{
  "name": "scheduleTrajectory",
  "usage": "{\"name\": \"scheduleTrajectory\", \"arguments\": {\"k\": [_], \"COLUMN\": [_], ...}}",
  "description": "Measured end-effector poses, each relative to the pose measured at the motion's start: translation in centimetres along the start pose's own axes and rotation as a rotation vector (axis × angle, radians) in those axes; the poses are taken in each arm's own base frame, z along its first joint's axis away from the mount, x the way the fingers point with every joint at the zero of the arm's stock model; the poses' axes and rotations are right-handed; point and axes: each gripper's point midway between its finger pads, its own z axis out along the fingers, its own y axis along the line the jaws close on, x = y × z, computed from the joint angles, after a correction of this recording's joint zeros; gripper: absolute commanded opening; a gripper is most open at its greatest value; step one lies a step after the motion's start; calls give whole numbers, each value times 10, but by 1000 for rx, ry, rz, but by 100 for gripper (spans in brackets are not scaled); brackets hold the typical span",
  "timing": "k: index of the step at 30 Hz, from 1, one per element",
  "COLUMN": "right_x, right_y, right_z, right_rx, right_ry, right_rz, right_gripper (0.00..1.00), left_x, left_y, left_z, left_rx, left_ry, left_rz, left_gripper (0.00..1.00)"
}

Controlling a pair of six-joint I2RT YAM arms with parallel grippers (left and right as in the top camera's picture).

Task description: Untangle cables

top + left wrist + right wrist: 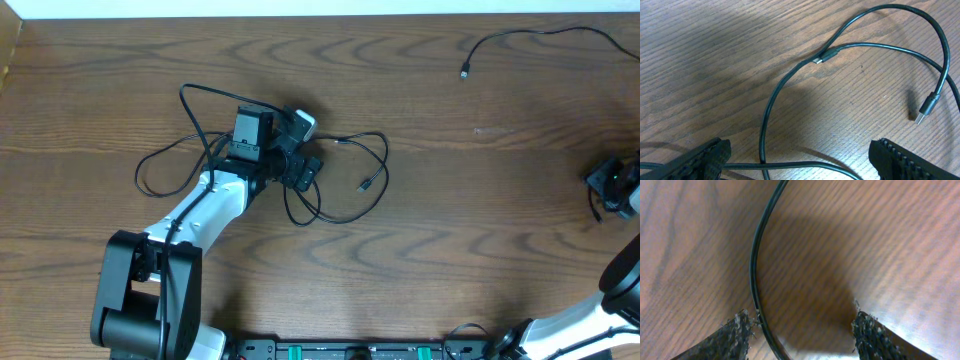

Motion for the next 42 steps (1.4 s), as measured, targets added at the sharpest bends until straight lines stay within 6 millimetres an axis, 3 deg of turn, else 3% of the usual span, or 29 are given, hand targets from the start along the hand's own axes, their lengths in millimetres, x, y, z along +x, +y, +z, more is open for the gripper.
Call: {"name": "scheduleTrajectory", "arguments": {"k": [15, 29, 36, 42], "right_x": [-31, -78, -113, -130], "right_y": [48, 132, 142, 149], "right_z": [22, 54, 65, 71], "right_rx": [-225, -489, -577, -597], "right_ry": [-90, -391, -536, -555], "right_rz": [2, 86, 211, 227], "right_gripper": [64, 67, 70, 72], "left_x": [0, 0, -2, -4], "left_y": [0, 0, 0, 1], "left_z": [0, 0, 0, 0], "left_rx": [0, 0, -2, -5], "left_ry": [0, 0, -7, -17], "left_rz": [0, 0, 3, 6], "left_gripper": [93, 93, 93, 93]}}
